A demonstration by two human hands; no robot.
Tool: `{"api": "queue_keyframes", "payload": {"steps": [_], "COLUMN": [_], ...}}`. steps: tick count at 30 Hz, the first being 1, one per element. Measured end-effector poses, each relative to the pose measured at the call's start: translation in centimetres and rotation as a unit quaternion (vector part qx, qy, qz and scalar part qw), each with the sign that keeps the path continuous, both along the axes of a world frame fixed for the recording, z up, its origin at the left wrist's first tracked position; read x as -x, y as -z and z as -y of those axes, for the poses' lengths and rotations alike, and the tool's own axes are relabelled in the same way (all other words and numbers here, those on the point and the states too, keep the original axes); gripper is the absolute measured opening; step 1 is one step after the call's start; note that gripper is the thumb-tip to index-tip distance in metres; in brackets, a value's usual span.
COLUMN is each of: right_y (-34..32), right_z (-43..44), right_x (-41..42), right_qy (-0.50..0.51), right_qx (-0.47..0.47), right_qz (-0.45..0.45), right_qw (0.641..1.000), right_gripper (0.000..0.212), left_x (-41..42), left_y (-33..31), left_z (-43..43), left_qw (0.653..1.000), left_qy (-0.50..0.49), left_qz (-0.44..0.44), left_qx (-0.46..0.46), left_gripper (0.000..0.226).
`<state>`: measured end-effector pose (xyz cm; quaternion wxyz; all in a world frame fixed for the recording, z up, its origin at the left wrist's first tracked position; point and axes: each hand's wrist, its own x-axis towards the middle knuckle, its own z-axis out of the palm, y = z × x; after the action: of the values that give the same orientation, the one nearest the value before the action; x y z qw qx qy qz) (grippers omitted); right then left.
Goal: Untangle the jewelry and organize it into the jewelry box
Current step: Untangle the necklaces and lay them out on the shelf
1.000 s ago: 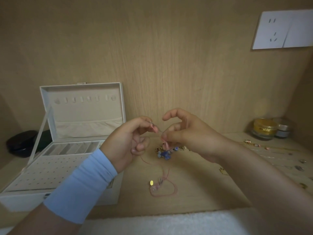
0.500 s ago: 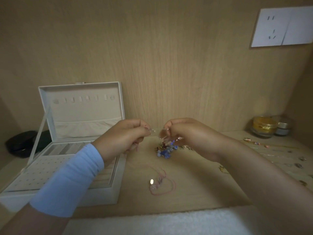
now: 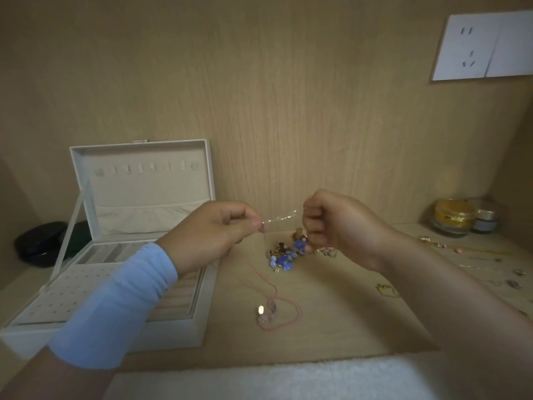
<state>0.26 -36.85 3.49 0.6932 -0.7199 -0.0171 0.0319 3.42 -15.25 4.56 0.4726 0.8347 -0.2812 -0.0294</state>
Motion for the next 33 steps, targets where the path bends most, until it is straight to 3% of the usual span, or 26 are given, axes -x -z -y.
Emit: {"api": "queue_keyframes", "payload": {"steps": [3,5,12,16,21,23,26,29,33], "right_y": [0.1,0.0,0.0,-0.5,-1.5,-1.6,-1.8,-1.8,-1.5], "right_z": [0.0,-0.1,0.0,0.2,0.7,0.6,0.1,-0.7,-1.2], "right_x": [0.0,0.1,0.2,0.7,1.0,0.8,0.8,1.0,0.9], "right_qy": [0.046,0.047,0.059,0.023,-0.007,0.04,0.042,-0.027,-0.042], "right_qx": [0.153,0.203,0.301,0.32,0.311,0.249,0.026,-0.156,-0.265], "right_qz": [0.007,0.0,0.029,0.021,0.007,0.055,0.102,0.07,0.036], "right_qw": [0.987,0.978,0.951,0.947,0.95,0.966,0.994,0.985,0.963], "right_gripper": [0.026,0.029,0.042,0.037,0.036,0.037,0.042,0.037,0.038], "left_x": [0.1,0.0,-0.2,-0.4,-1.1,-1.3,-1.3,-0.9,-0.5], "left_y": [-0.5,-0.7,-1.0,-1.2,-0.7,-0.3,0.6,1.5,2.4], "left_z": [-0.2,-0.6,-1.4,-1.9,-2.2,-2.0,-1.1,-0.1,0.8], "left_qw": [0.998,0.993,0.979,0.948,0.955,0.97,0.993,1.0,0.998], "left_qy": [-0.013,-0.025,-0.065,-0.116,-0.124,-0.108,-0.065,-0.016,0.014], "left_qz": [0.056,0.107,0.162,0.232,0.21,0.163,0.061,-0.016,-0.059], "left_qx": [-0.007,-0.038,-0.103,-0.187,-0.167,-0.143,-0.075,-0.013,0.011], "left_gripper": [0.019,0.02,0.017,0.019,0.02,0.022,0.024,0.022,0.02]}}
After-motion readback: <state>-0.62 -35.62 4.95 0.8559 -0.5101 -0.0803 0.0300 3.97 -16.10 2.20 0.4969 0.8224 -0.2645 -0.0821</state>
